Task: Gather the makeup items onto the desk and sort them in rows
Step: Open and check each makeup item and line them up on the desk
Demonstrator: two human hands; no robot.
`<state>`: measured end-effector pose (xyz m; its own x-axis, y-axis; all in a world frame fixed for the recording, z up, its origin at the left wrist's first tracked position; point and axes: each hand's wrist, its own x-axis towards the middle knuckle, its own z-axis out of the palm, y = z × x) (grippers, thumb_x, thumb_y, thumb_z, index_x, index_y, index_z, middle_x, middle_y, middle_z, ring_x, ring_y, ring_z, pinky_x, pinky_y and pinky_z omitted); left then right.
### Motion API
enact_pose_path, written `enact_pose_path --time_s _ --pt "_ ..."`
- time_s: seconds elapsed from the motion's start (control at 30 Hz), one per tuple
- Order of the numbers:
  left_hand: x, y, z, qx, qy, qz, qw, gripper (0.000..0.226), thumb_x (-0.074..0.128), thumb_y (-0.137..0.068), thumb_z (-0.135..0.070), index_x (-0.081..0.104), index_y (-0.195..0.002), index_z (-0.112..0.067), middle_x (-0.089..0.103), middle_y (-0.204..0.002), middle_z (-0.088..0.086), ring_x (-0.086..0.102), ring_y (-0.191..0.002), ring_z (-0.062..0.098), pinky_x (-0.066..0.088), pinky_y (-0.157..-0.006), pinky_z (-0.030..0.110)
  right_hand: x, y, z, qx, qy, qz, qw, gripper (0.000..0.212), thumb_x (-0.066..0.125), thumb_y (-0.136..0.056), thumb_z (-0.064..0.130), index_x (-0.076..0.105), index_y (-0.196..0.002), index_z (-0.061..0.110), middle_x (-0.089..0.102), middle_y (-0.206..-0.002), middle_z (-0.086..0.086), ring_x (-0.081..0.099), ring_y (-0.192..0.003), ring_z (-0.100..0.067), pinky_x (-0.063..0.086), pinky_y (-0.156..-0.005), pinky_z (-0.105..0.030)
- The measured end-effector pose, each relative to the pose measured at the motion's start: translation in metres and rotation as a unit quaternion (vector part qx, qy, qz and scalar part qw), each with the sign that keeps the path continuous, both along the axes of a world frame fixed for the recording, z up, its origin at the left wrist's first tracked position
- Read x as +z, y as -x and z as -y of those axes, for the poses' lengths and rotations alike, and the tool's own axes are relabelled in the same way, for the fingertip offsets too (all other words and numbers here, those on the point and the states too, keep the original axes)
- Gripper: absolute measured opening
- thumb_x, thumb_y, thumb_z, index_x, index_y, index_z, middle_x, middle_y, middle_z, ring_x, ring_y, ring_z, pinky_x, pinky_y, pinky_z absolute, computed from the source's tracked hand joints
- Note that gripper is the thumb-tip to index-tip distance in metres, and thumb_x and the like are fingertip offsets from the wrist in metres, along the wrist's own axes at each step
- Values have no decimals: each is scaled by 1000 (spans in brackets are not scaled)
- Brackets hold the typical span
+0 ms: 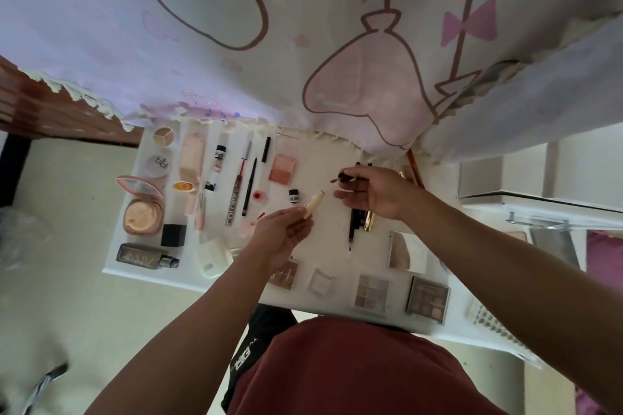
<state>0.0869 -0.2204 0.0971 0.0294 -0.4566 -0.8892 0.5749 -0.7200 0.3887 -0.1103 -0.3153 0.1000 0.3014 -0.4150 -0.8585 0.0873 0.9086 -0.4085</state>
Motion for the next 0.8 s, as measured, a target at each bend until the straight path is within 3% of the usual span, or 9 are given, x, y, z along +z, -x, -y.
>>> enact_pose_path --time_s 0.23,0.43,0.5,0.6,0.73,0.8 --pt "-10 11 13 22 6 97 995 15 72 -80 5 58 -80 -1 66 -81 18 66 -69 23 57 -70 28 -5 4 6 -32 23 -56 998 10 65 -90 15 67 -94 6 72 -85 -8 70 -77 -19 51 -51 -24" --pt "-14 27 18 9 30 88 996 22 71 -79 7 64 -99 0 65 -98 18 67 -83 26 58 -78 29 -6 3 10 14 113 -166 980 11 66 -90 20 68 -96 11 73 -85 -7 69 -71 -14 48 -52 -23" --pt "-13 28 17 -7 36 85 996 18 71 -80 6 66 -96 0 66 -97 17 67 -85 27 57 -81 30 -6 2 11 39 143 -195 969 9 67 -90 21 69 -94 13 73 -84 -5 68 -70 -12 48 -55 -23" --pt "-10 28 16 -16 42 91 995 14 71 -80 6 67 -92 -1 67 -92 16 67 -86 27 57 -85 32 -6 3 13 73 174 -209 960 16 68 -89 21 70 -99 9 73 -86 -6 67 -68 -11 47 -55 -23" --pt "-8 24 15 -37 51 111 992 16 72 -80 4 68 -93 -4 68 -95 16 68 -87 27 56 -72 24 -4 3 14 92 182 -203 958 18 69 -89 20 70 -101 7 72 -84 -5 66 -69 -12 47 -54 -23" --pt "-7 22 16 -50 51 120 990 18 73 -79 3 69 -94 -5 69 -99 16 69 -89 28 56 -76 25 -3 3 14 99 183 -201 957 16 70 -88 20 70 -99 8 73 -83 -4 67 -70 -12 47 -55 -23"
